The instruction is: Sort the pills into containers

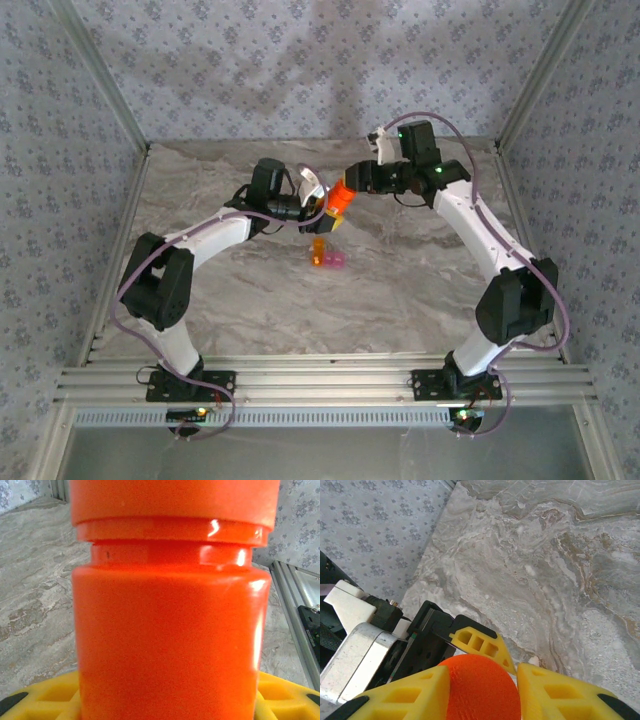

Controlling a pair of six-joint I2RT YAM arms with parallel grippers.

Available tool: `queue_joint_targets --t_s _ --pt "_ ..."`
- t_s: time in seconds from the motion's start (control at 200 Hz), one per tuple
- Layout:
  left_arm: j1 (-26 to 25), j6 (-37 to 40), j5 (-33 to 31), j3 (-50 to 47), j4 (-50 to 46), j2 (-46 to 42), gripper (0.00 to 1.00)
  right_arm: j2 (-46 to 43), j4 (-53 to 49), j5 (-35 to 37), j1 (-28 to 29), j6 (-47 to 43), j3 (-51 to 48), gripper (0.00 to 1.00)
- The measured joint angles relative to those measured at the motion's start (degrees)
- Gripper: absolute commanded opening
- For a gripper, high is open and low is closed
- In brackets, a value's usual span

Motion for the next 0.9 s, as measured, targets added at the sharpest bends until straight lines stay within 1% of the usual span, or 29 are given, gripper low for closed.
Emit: queue_joint_targets --t_s 0.125,0.315,0.445,0.625,0.745,0.9 --pt "0.0 0.02 0.0 0.0 -0.61 0.0 0.0 -0.04 -0.42 0.15 0.04 -0.59 -0.04 0.44" --pt "0.0 0.0 -0.04 0.0 -0.24 0.0 0.0 -0.92 -0.61 -1.4 -0.9 0.15 -0.72 0.6" --pt "0.0 -0.02 -0.04 0.0 0.79 -0.11 0.0 -2.29 -0.81 -2.99 -1.75 0.85 -1.14 0.68" --pt "0.0 0.0 -0.02 0.0 1.44 -0.11 0.0 -5.18 -0.13 -5.18 -3.61 1.2 -1.25 0.75" --pt "0.0 0.0 0.0 0.0 1.42 -0.13 0.0 -5.46 1.09 -7.28 -5.73 0.85 -1.25 0.81" --pt "0.0 0.02 0.87 0.0 1.27 -0.13 0.0 -4.31 0.92 -10.47 -7.32 -1.22 -0.7 0.83"
